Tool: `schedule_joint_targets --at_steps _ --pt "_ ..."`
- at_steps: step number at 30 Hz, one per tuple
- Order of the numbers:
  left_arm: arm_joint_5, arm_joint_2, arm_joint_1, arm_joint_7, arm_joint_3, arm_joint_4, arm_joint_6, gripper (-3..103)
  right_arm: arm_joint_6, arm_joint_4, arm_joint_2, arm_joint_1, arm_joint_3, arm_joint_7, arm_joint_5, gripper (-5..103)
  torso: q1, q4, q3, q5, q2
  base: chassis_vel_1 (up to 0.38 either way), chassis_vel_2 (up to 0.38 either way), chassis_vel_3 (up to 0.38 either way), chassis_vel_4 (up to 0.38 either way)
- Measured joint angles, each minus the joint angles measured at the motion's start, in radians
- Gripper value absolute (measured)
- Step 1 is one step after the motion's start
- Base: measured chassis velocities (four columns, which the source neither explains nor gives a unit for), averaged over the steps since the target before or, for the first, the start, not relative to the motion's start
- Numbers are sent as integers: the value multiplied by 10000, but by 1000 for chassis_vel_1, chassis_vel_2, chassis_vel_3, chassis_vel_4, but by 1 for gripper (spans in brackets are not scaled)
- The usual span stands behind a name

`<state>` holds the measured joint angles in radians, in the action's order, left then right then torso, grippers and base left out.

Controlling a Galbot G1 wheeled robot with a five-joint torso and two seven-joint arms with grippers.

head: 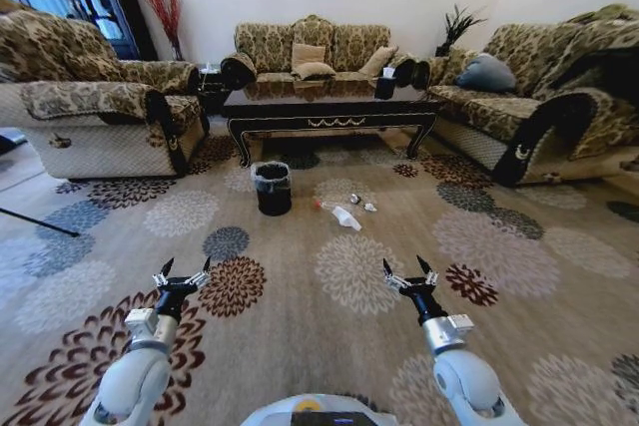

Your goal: Move to the front of the table and pick up the trash from the floor, then place it into the trash bin.

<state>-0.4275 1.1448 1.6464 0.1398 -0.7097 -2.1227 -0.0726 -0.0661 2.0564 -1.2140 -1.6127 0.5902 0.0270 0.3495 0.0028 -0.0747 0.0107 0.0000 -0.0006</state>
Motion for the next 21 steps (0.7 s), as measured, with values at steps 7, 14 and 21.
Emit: schedule_joint_targets --at_steps 7,14,21 --pt "2 1 -36 16 19 -10 1 100 26 55 3 -52 2 6 -4 100 0 -1 0 -1 0 -196 169 178 -181" --pt "4 6 -54 52 1 -19 -24 100 26 86 -8 -111 9 -5 -156 100 -1 -1 3 0 0 -192 196 186 -207" --pt "-39 -23 -114 72 -52 -3 -65 100 26 87 -52 -94 -17 -4 -215 100 0 0 4 -1 0 -198 197 203 -189"
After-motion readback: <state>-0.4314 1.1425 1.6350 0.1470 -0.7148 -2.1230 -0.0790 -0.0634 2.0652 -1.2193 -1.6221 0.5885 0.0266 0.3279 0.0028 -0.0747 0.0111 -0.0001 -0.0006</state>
